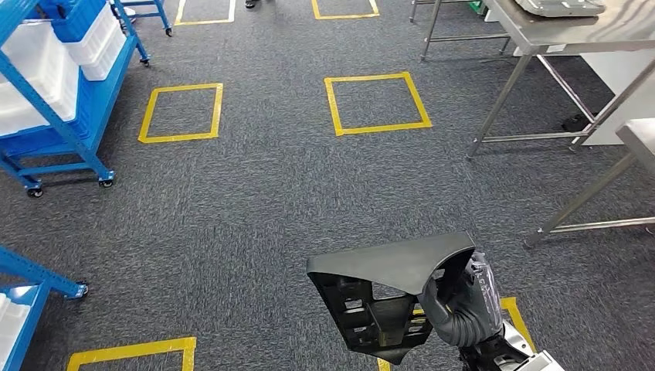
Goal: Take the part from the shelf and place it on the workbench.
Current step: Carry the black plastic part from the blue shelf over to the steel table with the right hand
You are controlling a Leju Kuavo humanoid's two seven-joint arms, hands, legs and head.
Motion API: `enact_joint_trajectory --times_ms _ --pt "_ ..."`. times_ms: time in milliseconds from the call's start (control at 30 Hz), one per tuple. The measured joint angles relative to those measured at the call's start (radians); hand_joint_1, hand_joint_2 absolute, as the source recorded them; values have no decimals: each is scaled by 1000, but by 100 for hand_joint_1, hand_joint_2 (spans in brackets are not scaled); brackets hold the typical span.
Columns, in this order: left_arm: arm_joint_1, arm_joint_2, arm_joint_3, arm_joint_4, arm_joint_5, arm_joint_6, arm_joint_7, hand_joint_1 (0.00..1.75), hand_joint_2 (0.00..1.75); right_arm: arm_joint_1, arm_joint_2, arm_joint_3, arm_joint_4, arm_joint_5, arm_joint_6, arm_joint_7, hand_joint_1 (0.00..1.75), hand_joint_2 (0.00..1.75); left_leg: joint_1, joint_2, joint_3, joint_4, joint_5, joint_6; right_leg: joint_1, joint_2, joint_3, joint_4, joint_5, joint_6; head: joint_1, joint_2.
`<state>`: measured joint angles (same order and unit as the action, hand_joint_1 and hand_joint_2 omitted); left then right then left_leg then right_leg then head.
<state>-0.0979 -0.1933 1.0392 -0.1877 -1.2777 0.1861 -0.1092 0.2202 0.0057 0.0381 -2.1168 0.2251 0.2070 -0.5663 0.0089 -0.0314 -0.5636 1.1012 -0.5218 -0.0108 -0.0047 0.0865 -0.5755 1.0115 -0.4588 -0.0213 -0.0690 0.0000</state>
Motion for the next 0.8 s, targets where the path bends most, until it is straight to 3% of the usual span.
enact_joint_trajectory --times_ms 67,133,200,267,333,400,467,500,567,600,633,667,733,800 --pt "2 -1 1 0 0 -2 2 0 175 -2 0 0 0 0 1 4 175 175 1 -33 35 -90 24 9 -1 26 -5 4 0 14 0 0" --pt "2 -3 1 0 0 -5 2 0 175 1 0 0 -2 -1 2 9 175 175 -2 -21 42 -103 21 23 -2 37 -12 10 9 28 0 0" --pt "3 -6 1 0 0 -6 1 0 175 5 0 0 -3 -2 2 11 175 175 -1 0 52 -110 24 36 1 -1 -24 36 0 38 0 0" --pt "4 -7 1 0 0 -6 -1 0 175 2 0 0 -5 -3 4 11 175 175 -4 24 59 -112 23 43 2 -57 -70 121 -47 47 0 0" --pt "7 -7 1 0 0 -6 -1 0 175 0 0 0 -5 -4 6 11 175 175 -8 50 63 -112 17 47 -3 -76 -143 246 -96 55 0 0" --pt "8 -7 2 0 0 -6 -1 0 175 0 0 0 -5 -5 7 11 175 175 -10 76 72 -112 6 45 -6 -81 -174 279 -88 56 0 0" --pt "7 -8 2 0 0 -6 -1 0 175 0 -1 0 -4 -5 7 11 175 175 -10 98 90 -112 -9 42 -5 -101 -126 164 -15 48 0 0" --pt "7 -9 2 0 0 -6 -1 0 175 -1 -1 0 -4 -5 7 11 175 175 -12 109 101 -113 -16 38 0 -126 -98 101 9 41 0 0" --pt "6 -10 2 0 0 -6 -1 0 175 -2 -1 0 -4 -5 7 11 175 175 -15 131 115 -116 -31 28 14 -165 -67 30 18 22 0 0" --pt "6 -10 2 0 0 -6 -1 0 175 -2 -1 0 -4 -5 7 11 175 175 -16 140 122 -114 -35 22 19 -169 -66 28 9 13 0 0" --pt "6 -11 2 0 0 -6 -2 0 175 -2 -1 0 -5 -6 8 11 175 175 -16 147 128 -111 -39 16 19 -158 -62 26 9 5 0 0" --pt "4 -12 2 0 0 -7 -2 0 175 0 -1 0 -6 -6 8 11 175 175 -14 142 131 -99 -43 10 17 -144 -55 23 14 -1 0 0" --pt "1 -14 2 0 0 -8 -4 0 175 -2 -1 0 -10 -6 8 11 175 175 -8 98 106 -35 -57 2 11 -118 -40 18 8 -12 0 0" --pt "2 -14 2 0 0 -9 -5 0 175 -6 -1 0 -12 -6 8 10 175 175 -1 52 28 90 -101 -4 8 -93 -29 16 0 -19 0 0"
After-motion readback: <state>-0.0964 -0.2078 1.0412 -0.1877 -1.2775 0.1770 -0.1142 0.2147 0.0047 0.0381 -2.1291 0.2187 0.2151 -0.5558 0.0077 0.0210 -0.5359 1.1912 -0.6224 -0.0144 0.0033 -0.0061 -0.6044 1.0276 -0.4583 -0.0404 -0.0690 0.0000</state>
